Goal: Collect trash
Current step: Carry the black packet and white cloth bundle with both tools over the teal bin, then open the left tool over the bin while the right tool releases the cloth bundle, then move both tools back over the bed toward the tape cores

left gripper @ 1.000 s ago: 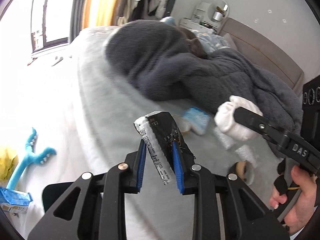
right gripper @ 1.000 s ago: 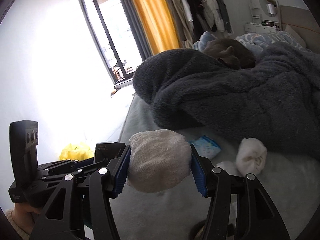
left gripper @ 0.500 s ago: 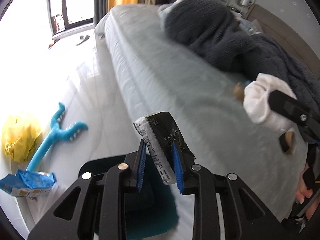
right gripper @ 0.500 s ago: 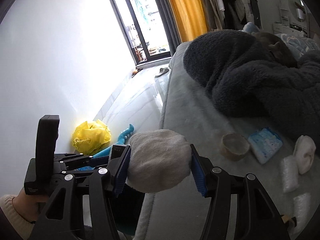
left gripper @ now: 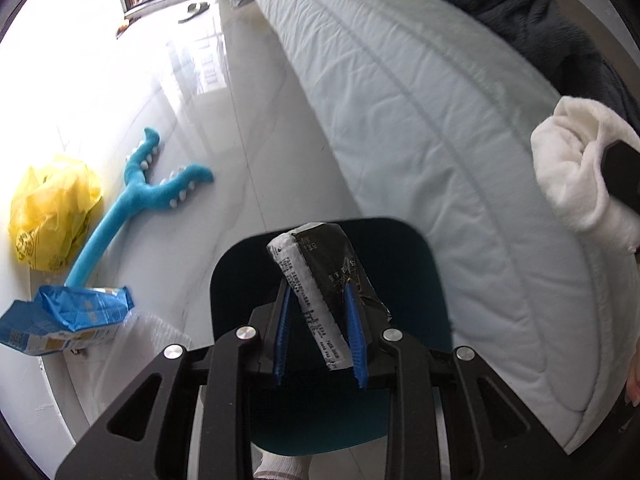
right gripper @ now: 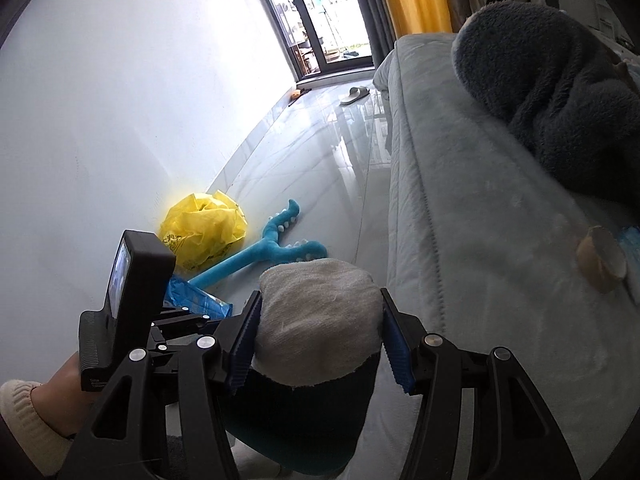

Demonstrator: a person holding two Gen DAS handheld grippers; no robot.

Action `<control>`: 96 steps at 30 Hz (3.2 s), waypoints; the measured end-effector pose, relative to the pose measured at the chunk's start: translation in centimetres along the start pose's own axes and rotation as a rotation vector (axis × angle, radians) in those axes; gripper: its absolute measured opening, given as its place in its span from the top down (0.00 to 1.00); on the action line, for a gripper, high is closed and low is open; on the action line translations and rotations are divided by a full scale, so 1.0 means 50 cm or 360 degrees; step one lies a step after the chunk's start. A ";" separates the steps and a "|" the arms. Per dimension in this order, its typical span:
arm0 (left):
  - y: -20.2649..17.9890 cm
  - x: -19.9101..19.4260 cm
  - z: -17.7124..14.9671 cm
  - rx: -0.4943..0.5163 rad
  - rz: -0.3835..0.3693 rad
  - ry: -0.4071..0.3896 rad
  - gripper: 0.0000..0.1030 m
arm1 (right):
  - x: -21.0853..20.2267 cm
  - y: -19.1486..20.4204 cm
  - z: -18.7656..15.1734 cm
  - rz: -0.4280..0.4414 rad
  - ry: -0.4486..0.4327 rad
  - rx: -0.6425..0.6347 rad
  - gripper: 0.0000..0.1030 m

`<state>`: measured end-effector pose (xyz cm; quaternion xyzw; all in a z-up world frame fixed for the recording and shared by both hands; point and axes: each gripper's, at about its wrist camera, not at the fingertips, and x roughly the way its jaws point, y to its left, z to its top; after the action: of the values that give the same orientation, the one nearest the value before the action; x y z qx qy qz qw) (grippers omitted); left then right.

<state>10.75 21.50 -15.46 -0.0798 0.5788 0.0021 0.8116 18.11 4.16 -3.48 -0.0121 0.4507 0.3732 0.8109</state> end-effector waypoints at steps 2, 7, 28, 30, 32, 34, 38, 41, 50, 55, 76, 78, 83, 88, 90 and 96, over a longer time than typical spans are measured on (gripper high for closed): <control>0.022 0.016 -0.012 -0.0022 -0.0017 0.0055 0.73 | 0.022 0.007 -0.003 0.0003 0.0041 0.0007 0.44; 0.059 0.051 -0.034 -0.0066 -0.0077 0.0175 0.72 | 0.084 0.018 -0.010 0.0017 0.0148 0.0048 0.44; 0.132 -0.027 -0.036 -0.0163 -0.0113 0.0023 0.35 | 0.258 0.045 -0.075 -0.0074 0.0442 0.0049 0.44; 0.138 -0.047 -0.030 -0.0172 -0.0107 -0.0034 0.34 | 0.270 0.044 -0.084 -0.0083 0.0467 0.0047 0.44; 0.142 -0.070 -0.024 -0.0183 -0.0098 -0.0103 0.34 | 0.284 0.044 -0.094 -0.0095 0.0489 0.0041 0.44; 0.147 -0.092 -0.017 -0.0195 -0.0091 -0.0168 0.34 | 0.294 0.045 -0.103 -0.0108 0.0509 0.0034 0.44; 0.151 -0.137 -0.003 -0.0224 -0.0082 -0.0296 0.34 | 0.307 0.050 -0.120 -0.0137 0.0556 -0.0001 0.44; 0.146 -0.172 0.008 -0.0237 -0.0091 -0.0397 0.34 | 0.311 0.056 -0.128 -0.0159 0.0583 -0.0031 0.43; 0.105 -0.263 0.034 -0.0198 -0.0095 -0.0661 0.34 | 0.262 0.082 -0.127 -0.0098 0.0552 -0.0055 0.26; 0.074 -0.299 0.050 -0.0182 -0.0093 -0.0764 0.34 | 0.203 0.093 -0.104 -0.0027 0.0450 -0.0082 0.25; -0.116 -0.303 0.090 -0.0049 -0.0207 -0.0896 0.18 | -0.072 0.014 -0.052 -0.0124 -0.0049 -0.0248 0.22; -0.135 -0.297 0.093 -0.0046 -0.0227 -0.0892 0.18 | -0.085 0.002 -0.058 -0.0147 -0.0059 -0.0262 0.22; -0.188 -0.279 0.104 -0.0024 -0.0279 -0.0871 0.17 | -0.121 -0.036 -0.071 -0.0212 -0.0091 -0.0268 0.22; -0.242 -0.262 0.109 0.0018 -0.0299 -0.0853 0.17 | -0.169 -0.087 -0.076 -0.0267 -0.0143 -0.0216 0.22; -0.261 -0.253 0.112 0.0041 -0.0301 -0.0840 0.17 | -0.185 -0.107 -0.079 -0.0291 -0.0157 -0.0195 0.22; -0.310 -0.232 0.114 0.0131 -0.0289 -0.0811 0.17 | -0.229 -0.160 -0.097 -0.0322 -0.0182 -0.0159 0.22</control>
<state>13.75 7.99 -0.78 -0.0951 0.3459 -0.0742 0.9305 15.93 -10.15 -0.43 -0.0765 0.3809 0.3116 0.8671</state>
